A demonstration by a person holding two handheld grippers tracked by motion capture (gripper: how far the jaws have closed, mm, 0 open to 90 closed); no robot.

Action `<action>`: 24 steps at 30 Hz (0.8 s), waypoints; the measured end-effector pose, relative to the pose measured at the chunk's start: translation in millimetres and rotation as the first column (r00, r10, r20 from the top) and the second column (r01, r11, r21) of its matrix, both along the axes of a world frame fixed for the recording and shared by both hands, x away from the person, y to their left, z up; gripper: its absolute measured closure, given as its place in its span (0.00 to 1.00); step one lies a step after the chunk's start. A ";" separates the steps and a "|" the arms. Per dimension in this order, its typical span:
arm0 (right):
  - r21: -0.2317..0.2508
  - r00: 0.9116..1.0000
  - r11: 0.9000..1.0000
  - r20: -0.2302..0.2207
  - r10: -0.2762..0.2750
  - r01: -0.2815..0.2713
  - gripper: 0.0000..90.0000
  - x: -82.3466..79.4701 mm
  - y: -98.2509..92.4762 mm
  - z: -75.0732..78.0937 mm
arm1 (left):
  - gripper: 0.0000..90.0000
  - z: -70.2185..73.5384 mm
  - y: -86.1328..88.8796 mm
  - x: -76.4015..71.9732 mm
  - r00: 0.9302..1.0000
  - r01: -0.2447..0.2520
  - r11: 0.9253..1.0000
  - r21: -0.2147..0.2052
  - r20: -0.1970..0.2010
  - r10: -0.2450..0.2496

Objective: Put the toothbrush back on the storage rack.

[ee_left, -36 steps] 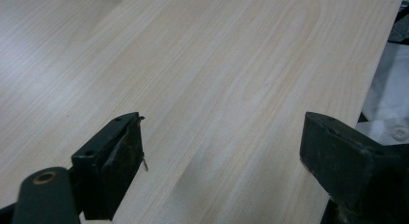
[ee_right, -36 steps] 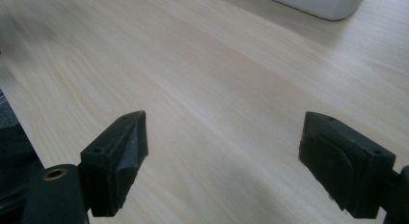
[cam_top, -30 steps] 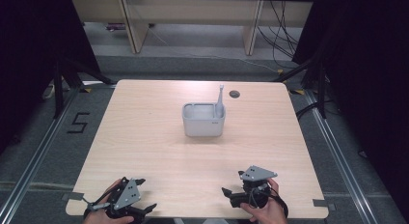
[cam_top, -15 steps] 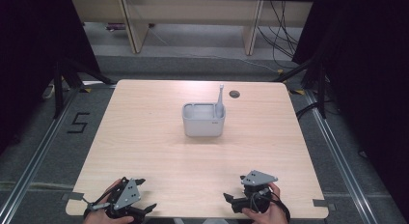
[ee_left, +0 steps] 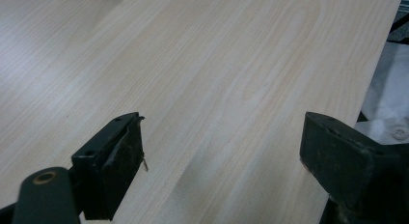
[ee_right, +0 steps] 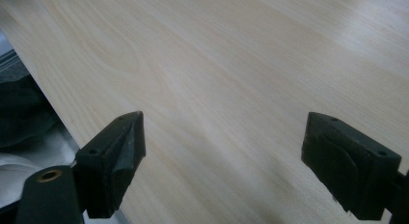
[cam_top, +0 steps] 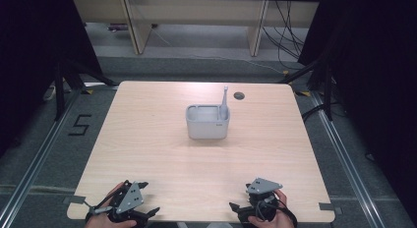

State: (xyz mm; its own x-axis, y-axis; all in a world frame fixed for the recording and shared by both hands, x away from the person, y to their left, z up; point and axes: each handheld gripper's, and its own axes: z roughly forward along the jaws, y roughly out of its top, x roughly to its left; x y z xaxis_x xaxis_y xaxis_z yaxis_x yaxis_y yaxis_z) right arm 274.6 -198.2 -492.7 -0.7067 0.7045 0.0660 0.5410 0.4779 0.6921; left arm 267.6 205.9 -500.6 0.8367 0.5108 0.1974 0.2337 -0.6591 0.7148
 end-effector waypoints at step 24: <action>-0.026 1.000 1.000 -0.003 0.010 -0.010 0.18 0.3 0.4 -2.3 | 0.16 -1.2 -1.1 -0.5 1.000 -0.009 1.000 -0.014 0.005 0.009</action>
State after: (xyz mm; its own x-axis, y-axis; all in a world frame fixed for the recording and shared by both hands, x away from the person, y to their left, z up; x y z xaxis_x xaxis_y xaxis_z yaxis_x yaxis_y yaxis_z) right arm 274.9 -197.8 -494.9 -0.7137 0.6987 0.0494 0.5378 0.5013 0.6778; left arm 267.2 204.8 -501.8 0.8312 0.5210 0.1941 0.2360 -0.6467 0.7253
